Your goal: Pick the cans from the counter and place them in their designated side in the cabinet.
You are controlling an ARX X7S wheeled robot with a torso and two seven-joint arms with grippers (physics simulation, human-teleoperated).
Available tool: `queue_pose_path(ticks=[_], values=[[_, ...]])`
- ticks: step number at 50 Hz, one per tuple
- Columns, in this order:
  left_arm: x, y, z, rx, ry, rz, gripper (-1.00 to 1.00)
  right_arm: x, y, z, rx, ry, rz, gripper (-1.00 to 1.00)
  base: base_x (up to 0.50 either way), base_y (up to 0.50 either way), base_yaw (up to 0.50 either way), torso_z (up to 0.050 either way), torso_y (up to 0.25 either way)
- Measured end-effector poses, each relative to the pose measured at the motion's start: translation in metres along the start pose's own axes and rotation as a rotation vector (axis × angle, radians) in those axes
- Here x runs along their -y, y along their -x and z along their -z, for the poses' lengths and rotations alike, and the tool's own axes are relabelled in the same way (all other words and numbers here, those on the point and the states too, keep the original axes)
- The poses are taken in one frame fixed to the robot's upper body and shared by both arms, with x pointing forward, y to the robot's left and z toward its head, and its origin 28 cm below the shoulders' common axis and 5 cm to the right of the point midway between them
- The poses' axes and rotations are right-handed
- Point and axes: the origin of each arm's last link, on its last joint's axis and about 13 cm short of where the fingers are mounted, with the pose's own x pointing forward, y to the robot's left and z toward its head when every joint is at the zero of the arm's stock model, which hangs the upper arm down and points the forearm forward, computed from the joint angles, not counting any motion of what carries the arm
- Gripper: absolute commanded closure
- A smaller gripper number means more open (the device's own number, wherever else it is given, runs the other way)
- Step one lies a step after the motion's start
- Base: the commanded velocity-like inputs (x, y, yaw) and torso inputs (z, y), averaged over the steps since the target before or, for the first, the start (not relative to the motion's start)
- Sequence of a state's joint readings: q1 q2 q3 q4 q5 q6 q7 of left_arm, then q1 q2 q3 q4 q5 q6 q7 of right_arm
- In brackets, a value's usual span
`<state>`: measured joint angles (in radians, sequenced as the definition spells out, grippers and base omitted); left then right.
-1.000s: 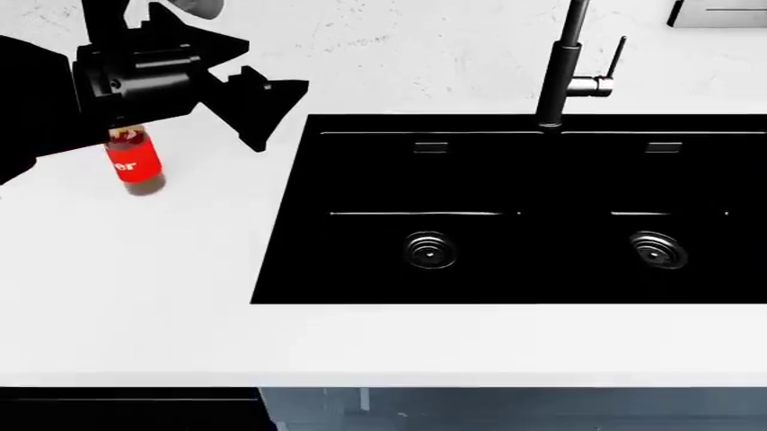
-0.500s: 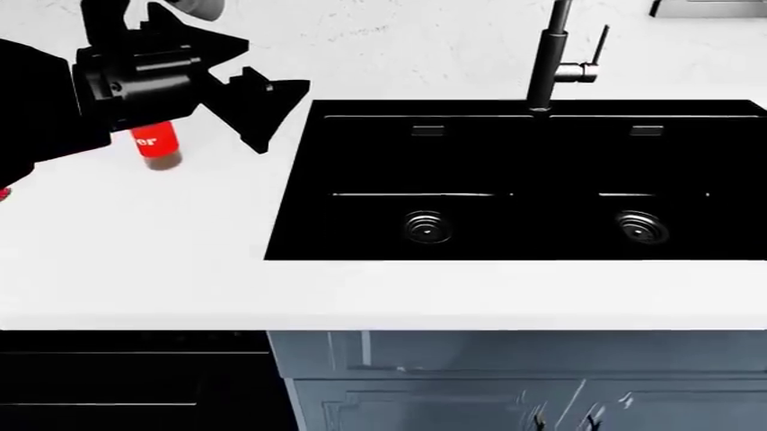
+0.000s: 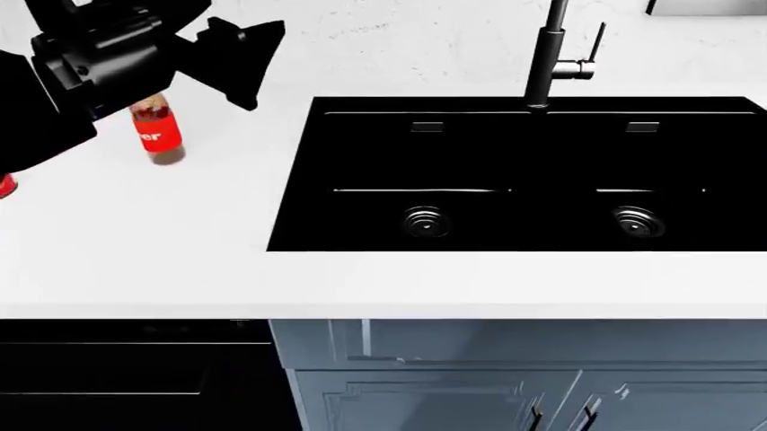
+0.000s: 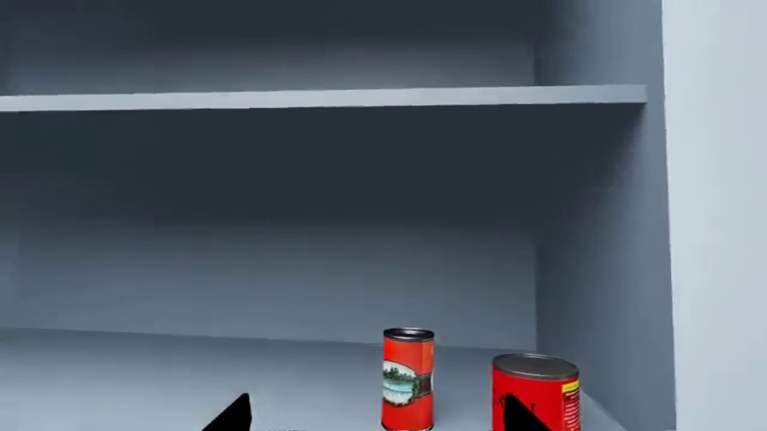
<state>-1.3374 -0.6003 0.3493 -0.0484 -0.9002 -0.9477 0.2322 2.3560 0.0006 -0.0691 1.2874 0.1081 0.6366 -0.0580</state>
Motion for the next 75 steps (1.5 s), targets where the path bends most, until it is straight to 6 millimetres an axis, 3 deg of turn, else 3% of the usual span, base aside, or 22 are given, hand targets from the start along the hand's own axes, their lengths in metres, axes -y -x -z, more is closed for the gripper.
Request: queue_pose_path(ticks=[8, 13, 15, 25, 37, 53, 64, 75], values=[[0.002, 0.004, 0.002, 0.049, 0.034, -0.032, -1.0, 0.005, -0.007, 0.006, 0.088, 0.066, -0.073, -1.0, 0.0, 0.0, 0.0, 0.0, 0.0], [0.003, 0.005, 0.003, 0.069, 0.05, -0.046, -1.0, 0.018, -0.015, 0.063, 0.028, 0.095, -0.062, -1.0, 0.0, 0.0, 0.0, 0.0, 0.0], [0.004, 0.006, 0.003, 0.076, 0.056, -0.051, -1.0, 0.02, -0.012, 0.076, 0.057, 0.117, -0.059, -1.0, 0.0, 0.0, 0.0, 0.0, 0.0], [0.009, 0.01, 0.007, 0.112, 0.087, -0.077, -1.0, 0.017, 0.033, 0.104, 0.283, 0.188, -0.056, -1.0, 0.0, 0.0, 0.0, 0.0, 0.0], [0.022, 0.023, 0.012, 0.177, 0.153, -0.114, -1.0, 0.01, 0.094, 0.141, 0.382, 0.188, -0.045, -1.0, 0.0, 0.0, 0.0, 0.0, 0.0], [0.052, 0.053, 0.037, 0.349, 0.266, -0.321, -1.0, -0.001, 0.165, 0.22, 0.271, 0.093, 0.019, -1.0, 0.0, 0.0, 0.0, 0.0, 0.0], [0.072, 0.075, 0.063, 0.476, 0.373, -0.508, -1.0, -0.005, 0.204, 0.254, 0.162, 0.052, 0.053, -1.0, 0.0, 0.0, 0.0, 0.0, 0.0], [0.087, 0.089, 0.09, 0.488, 0.415, -0.627, -1.0, -0.008, 0.225, 0.28, 0.055, 0.022, 0.089, -1.0, 0.0, 0.05, 0.0, 0.0, 0.0]])
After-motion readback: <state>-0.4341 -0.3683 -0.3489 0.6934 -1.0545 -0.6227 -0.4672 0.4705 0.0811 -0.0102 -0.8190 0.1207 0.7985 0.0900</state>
